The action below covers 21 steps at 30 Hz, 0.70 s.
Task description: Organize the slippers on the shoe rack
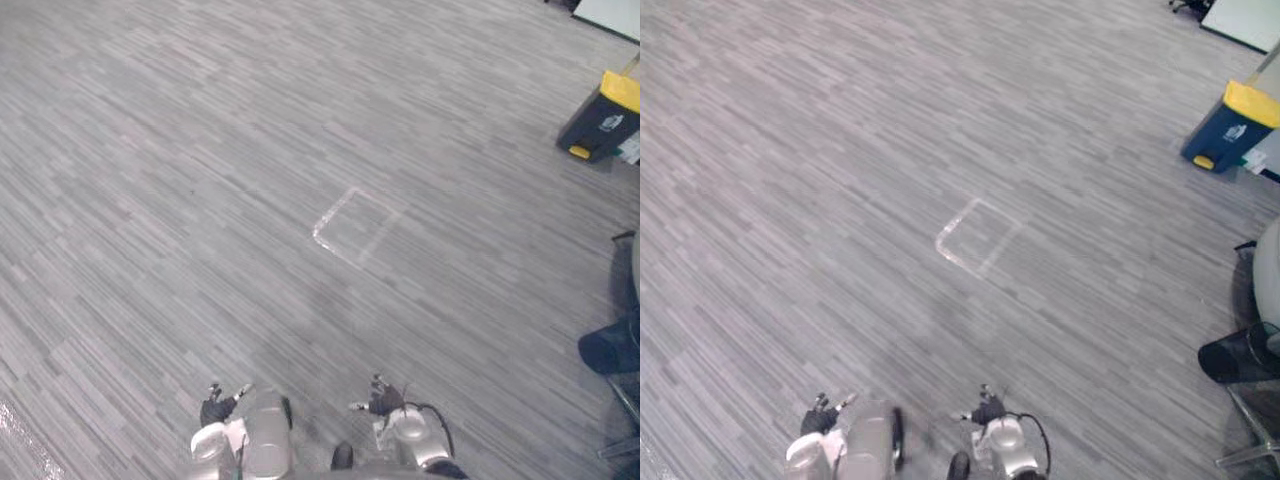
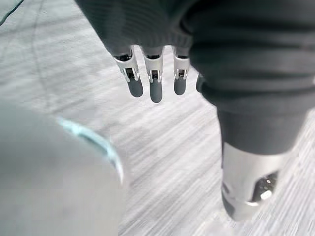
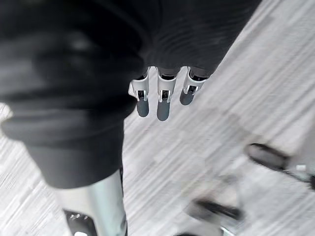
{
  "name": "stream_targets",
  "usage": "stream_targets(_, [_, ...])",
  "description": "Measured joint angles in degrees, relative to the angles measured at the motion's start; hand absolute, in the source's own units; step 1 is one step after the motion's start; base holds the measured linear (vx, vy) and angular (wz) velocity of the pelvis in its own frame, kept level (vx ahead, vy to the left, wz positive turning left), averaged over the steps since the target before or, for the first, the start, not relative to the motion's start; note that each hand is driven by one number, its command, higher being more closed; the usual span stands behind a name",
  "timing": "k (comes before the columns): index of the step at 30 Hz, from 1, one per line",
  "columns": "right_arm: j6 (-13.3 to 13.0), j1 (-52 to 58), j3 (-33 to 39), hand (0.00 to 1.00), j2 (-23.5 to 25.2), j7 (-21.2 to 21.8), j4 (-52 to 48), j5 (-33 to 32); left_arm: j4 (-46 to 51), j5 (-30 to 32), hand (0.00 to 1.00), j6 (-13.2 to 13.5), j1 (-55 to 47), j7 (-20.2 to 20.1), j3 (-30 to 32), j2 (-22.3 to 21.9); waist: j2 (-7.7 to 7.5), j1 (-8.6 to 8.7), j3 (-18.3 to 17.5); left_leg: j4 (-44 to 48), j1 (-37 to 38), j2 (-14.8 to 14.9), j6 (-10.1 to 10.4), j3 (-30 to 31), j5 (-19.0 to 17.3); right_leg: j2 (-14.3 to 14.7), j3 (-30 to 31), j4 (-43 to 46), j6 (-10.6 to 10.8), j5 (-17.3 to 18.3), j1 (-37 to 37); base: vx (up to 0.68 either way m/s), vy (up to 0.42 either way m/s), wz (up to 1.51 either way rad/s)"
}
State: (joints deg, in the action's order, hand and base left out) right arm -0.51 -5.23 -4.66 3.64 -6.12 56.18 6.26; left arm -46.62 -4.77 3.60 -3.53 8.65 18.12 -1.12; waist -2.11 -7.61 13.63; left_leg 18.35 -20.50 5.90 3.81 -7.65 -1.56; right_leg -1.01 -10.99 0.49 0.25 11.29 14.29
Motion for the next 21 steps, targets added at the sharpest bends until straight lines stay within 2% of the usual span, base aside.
stream_targets(1, [-0.1, 0.0, -0.5, 0.0, -0.3, 0.0, 1.0, 0.0, -0.3, -0.1, 0.0, 0.0, 0.3, 0.0, 0.0, 0.0, -0.5, -0.45, 0.0, 0.3, 0.9, -1.1, -2.0, -0.3, 2.3, -0.8, 0.3, 0.1, 0.1, 0.5, 1.2, 0.65, 0.287, -0.15])
stream_targets(2, [-0.1, 0.1, -0.5, 0.0, -0.6, 0.1, 1.4, 0.0, -0.4, -0.1, 0.0, -0.1, 0.5, 0.0, 0.0, 0.5, -1.48, -0.33, -0.3, 0.9, 0.9, -2.2, -2.7, -0.6, 0.3, -2.1, 0.1, 1.2, -0.3, 0.2, 1.1, 0.66, 0.294, 0.01])
stream_targets(3, [-0.1, 0.1, 0.2, 0.0, -0.1, -0.1, 1.2, 0.0, -0.5, -0.5, 0.0, -0.1, 0.5, 0.0, 0.1, 0.4, -1.54, -0.33, -0.4, 3.1, 0.8, -2.8, -4.1, -0.8, -2.1, -3.1, 0.0, 4.8, 0.2, -0.7, 0.1, 0.45, 0.204, 0.07])
stream_targets(4, [-0.2, 0.2, 0.3, 0.0, -0.1, -0.1, 1.2, 0.0, -0.5, -0.6, 0.0, -0.1, 0.5, 0.0, 0.1, 0.4, -1.52, -0.33, -0.4, 4.0, 0.9, -2.8, -4.3, -0.8, -3.0, -3.4, 0.1, 6.3, 0.3, -0.8, -0.3, 0.43, 0.203, 0.01])
stream_targets(5, [-0.2, 0.6, 1.4, 0.0, -0.3, 0.0, 1.5, 0.1, -1.3, -1.5, 0.0, -0.2, 0.5, 0.0, 0.0, 0.8, -1.51, -0.21, -0.4, 6.5, 2.6, -2.9, -6.0, -1.4, -5.9, -4.7, 0.6, 15.2, 1.3, -0.8, -2.1, 0.5, 0.235, -0.06])
stream_targets(6, [-0.2, 1.0, 2.0, 0.0, -0.3, 0.2, 1.9, 0.1, -2.6, -1.9, 0.0, -0.3, 0.6, 0.0, -0.1, 1.3, -1.48, -0.08, -0.3, 7.1, 5.7, -3.0, -6.7, -2.1, -8.6, -6.4, 0.7, 26.9, 3.7, -2.7, -5.6, 0.59, 0.28, -0.12])
stream_targets(7, [-0.1, 1.1, 2.3, 0.0, -0.3, 0.3, 2.0, 0.1, -2.9, -2.1, 0.0, -0.4, 0.5, 0.0, -0.2, 1.5, -1.41, -0.07, -0.3, 7.1, 7.2, -3.1, -6.8, -2.4, -9.6, -7.5, 0.6, 33.0, 4.1, -4.3, -7.7, 0.59, 0.259, -0.22])
stream_targets(8, [-0.2, 1.7, 2.4, 0.0, -0.4, 0.6, 2.0, 0.1, -4.2, -2.1, 0.0, -0.6, 0.4, 0.0, -0.3, 1.7, -0.77, 0.67, 0.1, 6.2, 12.4, -3.5, -6.6, -2.7, -12.0, -10.1, -1.0, 48.8, 3.7, -4.8, -13.0, 0.39, 0.156, -0.17])
stream_targets(10, [-0.2, 2.6, 2.3, 0.0, -0.4, 0.8, 1.2, 0.1, -5.5, -2.0, 0.0, -0.7, 0.0, 0.0, -1.1, 1.7, -0.07, 2.22, 0.2, 3.2, 18.4, -3.5, -6.8, -2.9, -13.3, -11.2, -4.1, 56.5, 2.8, -3.3, -18.0, 0.45, 0.153, -0.02])
stream_targets(12, [-0.6, 2.7, 2.3, 0.0, -0.4, 0.9, -0.3, 0.1, -6.4, -1.9, 0.0, -0.8, 0.1, 0.0, -1.6, 2.0, -0.13, 3.05, 0.3, -0.7, 23.0, -3.3, -6.7, -3.0, -13.4, -10.9, -8.4, 53.0, 2.2, -0.1, -22.4, 0.37, 0.073, 0.04])
stream_targets(13, [-0.6, 2.8, 2.3, 0.0, -0.4, 0.9, -0.3, 0.2, -7.0, -1.4, 0.0, -0.8, 0.1, 0.0, -1.7, 2.0, -0.06, 3.6, 0.3, -2.7, 25.7, -3.0, -6.7, -3.1, -13.4, -9.8, -11.7, 44.1, 2.1, 1.0, -24.5, 0.49, 0.043, 0.06])
stream_targets(14, [-0.8, 2.7, 2.3, 0.0, -0.4, 1.0, -0.4, 0.2, -7.1, -1.4, 0.0, -0.9, 0.0, 0.0, -1.7, 2.1, -0.04, 3.92, 0.3, -3.7, 26.7, -2.9, -6.6, -3.1, -13.4, -9.1, -12.7, 39.1, 2.1, 1.0, -25.2, 0.41, 0.014, 0.08])
stream_targets(15, [-1.0, 2.3, 2.3, 0.0, -0.4, 0.9, -0.5, 0.2, -7.1, -0.8, 0.0, -1.1, 0.0, 0.0, -1.8, 2.1, -0.03, 4.25, 0.3, -5.2, 28.2, -2.7, -5.7, -3.0, -13.9, -7.4, -13.8, 28.3, 1.8, -0.7, -26.8, 0.5, -0.022, 0.11])
stream_targets(16, [-1.0, 2.2, 2.2, 0.0, -0.4, 0.9, -0.4, 0.3, -7.2, 0.2, 0.0, -1.2, 0.1, 0.0, -2.2, 2.2, -0.16, 4.27, 0.3, -6.5, 29.8, -2.6, -4.9, -3.0, -14.5, -5.8, -14.6, 15.9, 2.3, -5.0, -27.4, 0.42, -0.043, 0.15])
stream_targets(17, [-1.2, 2.2, 2.2, 0.0, -0.4, 0.9, -0.3, 0.4, -7.4, 0.9, 0.0, -1.2, 0.0, 0.0, -2.6, 2.4, -0.35, 4.35, 0.4, -7.2, 31.1, -2.9, -4.1, -3.0, -14.9, -5.5, -15.7, 11.0, 2.3, -7.1, -27.7, 0.5, -0.091, 0.18])
stream_targets(19, [-1.1, 2.4, 2.4, 0.0, -0.5, 0.5, -0.5, 0.4, -7.3, 1.4, 0.0, -1.3, -0.3, 0.0, -4.0, 2.6, -0.55, 4.62, 0.1, -8.6, 35.3, -3.0, -2.1, -2.4, -17.6, -5.9, -17.0, 9.5, -0.3, -9.6, -28.1, 0.45, -0.143, 0.3])
stream_targets(20, [-1.1, 2.7, 2.5, 0.0, -0.4, 0.6, -0.6, 0.4, -7.2, 1.4, 0.0, -1.3, -0.5, 0.0, -4.2, 2.6, -0.76, 4.73, -0.4, -8.9, 35.9, -3.0, -1.8, -2.2, -18.3, -5.8, -16.9, 9.7, -0.9, -9.6, -28.0, 0.54, -0.182, 0.37])
stream_targets(21, [-1.0, 3.8, 3.3, 0.0, -0.4, 0.6, -1.5, 0.4, -7.1, 2.6, 0.0, -1.4, -1.2, -0.1, -4.6, 2.3, 0.08, 4.81, -1.8, -9.3, 38.3, -1.7, -0.4, -1.1, -20.4, -4.8, -16.2, 12.5, -4.4, -12.6, -28.4, 0.74, -0.22, 0.33])
